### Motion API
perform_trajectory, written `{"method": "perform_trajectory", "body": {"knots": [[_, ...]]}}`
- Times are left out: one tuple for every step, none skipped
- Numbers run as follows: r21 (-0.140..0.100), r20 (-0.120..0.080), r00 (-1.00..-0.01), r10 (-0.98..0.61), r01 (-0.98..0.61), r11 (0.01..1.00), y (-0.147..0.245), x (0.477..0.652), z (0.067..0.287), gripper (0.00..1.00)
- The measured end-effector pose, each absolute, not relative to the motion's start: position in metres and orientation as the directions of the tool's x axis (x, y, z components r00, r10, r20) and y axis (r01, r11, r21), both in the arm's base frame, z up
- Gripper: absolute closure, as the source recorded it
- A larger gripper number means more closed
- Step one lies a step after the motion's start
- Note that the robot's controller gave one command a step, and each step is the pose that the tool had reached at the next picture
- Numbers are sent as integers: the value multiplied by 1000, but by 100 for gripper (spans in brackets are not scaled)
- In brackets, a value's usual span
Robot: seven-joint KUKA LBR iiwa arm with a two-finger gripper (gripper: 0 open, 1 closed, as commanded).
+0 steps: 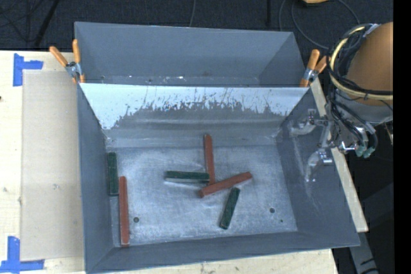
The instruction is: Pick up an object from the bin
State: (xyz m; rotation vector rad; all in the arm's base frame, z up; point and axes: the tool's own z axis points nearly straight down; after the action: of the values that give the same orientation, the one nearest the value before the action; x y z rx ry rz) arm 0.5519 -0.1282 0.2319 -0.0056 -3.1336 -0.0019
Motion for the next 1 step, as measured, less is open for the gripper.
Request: {"method": "perform_trajectory", "body": {"knots": [[0, 0, -1000, 0, 0, 1000, -128, 553, 237, 0]]}}
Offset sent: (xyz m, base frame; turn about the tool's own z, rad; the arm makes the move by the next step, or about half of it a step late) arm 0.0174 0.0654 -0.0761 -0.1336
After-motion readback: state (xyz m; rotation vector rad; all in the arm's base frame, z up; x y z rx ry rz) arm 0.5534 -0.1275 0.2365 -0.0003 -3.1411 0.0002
